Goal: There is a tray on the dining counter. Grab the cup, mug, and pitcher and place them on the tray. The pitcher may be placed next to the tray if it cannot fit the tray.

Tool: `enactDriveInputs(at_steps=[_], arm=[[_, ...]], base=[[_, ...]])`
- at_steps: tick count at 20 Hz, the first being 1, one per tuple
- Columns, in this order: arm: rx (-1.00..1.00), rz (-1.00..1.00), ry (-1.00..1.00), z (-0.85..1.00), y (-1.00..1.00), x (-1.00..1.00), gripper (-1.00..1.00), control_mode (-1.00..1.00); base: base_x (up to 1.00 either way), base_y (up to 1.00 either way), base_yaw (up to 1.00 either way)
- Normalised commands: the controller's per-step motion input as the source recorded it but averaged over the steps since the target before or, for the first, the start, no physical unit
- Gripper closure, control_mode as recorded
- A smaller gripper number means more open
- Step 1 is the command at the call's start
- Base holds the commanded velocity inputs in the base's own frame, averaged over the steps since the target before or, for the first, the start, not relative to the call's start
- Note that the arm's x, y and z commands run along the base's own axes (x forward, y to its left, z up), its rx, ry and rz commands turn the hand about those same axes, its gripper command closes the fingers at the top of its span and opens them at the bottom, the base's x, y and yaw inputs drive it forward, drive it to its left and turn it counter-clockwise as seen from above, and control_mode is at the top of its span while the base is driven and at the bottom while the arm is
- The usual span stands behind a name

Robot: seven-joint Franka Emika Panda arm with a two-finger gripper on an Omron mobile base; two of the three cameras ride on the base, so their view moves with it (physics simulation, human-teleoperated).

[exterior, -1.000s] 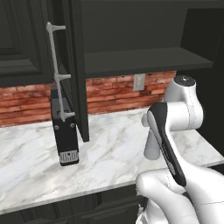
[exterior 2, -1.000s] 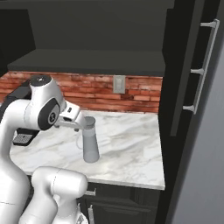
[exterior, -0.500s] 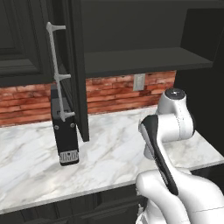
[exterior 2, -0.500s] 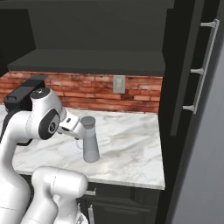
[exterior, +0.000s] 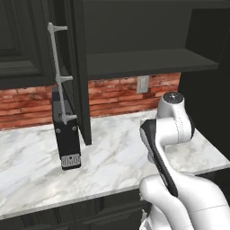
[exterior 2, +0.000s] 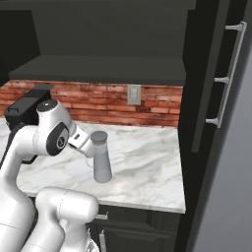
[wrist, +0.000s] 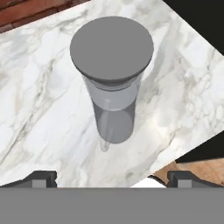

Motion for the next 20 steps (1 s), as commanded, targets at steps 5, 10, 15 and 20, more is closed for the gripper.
enactDriveInputs(at_steps=[5,10,15,20], arm=[[0.02,-0.09,0.00,-0.04,0.00,0.25,-1.00,-1.00],[0.00,-0.04,0.00,-0.22,0.00,0.19,-1.00,-1.00],[0.00,-0.01,0.00,-0.30,0.00,0.27,-1.00,-1.00],[0.00,0.00,0.00,-0.18,0.00,0.26,-1.00,-1.00]], base=[[0.00,0.00,0.00],[0.00,0.00,0.00],[0.00,0.00,0.00],[0.00,0.00,0.00]])
